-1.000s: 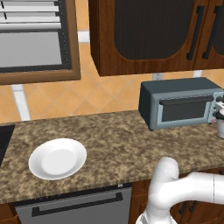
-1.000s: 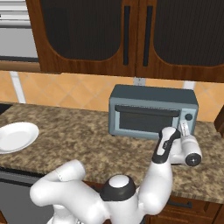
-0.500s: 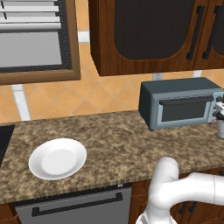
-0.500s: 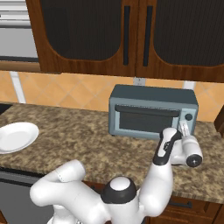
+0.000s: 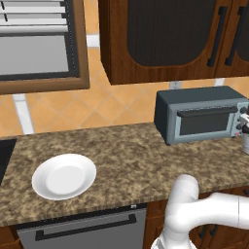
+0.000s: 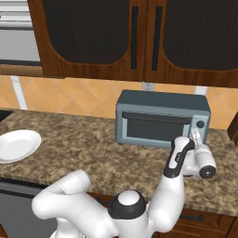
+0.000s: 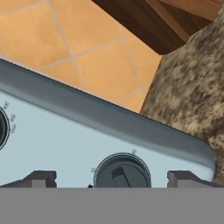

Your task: Pick up the kebab skewer and baguette bread, and place them inside the toaster oven. Close the toaster oven door and start by setting the timer.

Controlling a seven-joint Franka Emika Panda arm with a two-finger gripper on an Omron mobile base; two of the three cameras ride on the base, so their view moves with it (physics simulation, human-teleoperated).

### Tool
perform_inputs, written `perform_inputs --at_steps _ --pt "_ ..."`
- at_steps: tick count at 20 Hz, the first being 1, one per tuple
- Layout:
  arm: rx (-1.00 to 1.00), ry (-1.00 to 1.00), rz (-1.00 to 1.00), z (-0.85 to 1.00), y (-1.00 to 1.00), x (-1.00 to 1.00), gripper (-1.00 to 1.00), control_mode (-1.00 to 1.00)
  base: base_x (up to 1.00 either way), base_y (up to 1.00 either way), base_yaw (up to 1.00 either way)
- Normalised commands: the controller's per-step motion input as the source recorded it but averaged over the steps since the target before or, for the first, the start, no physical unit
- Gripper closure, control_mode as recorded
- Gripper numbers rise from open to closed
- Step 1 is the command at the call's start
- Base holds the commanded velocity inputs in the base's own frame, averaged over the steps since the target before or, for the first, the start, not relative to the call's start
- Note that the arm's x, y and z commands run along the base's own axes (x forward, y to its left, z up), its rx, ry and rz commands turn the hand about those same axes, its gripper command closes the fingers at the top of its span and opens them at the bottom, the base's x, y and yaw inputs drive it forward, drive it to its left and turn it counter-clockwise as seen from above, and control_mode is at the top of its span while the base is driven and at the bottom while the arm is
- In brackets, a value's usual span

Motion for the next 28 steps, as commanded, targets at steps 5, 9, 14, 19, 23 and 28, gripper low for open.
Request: perform_inputs --at_steps 5,9,14,19,23,28 --pt "0.05 0.0 0.0 0.0 0.0 0.23 -1.0 -1.0 0.0 0.0 0.0" --pt "0.01 0.0 0.0 -0.01 0.0 0.22 -1.0 -1.0 0.0 0.0 0.0" --pt "0.0 0.0 0.0 -0.06 0.0 0.28 1.0 -1.0 0.0 0.0 0.0" --pt "0.0 0.0 -0.02 -0.06 0.13 0.32 1.0 -1.0 0.0 0.0 0.0" --pt "0.0 0.0 -0.04 0.0 0.01 0.22 1.0 -1.0 0.0 0.0 0.0" --pt "0.0 0.0 -0.06 0.0 0.0 0.09 1.0 -1.0 0.0 0.0 0.0"
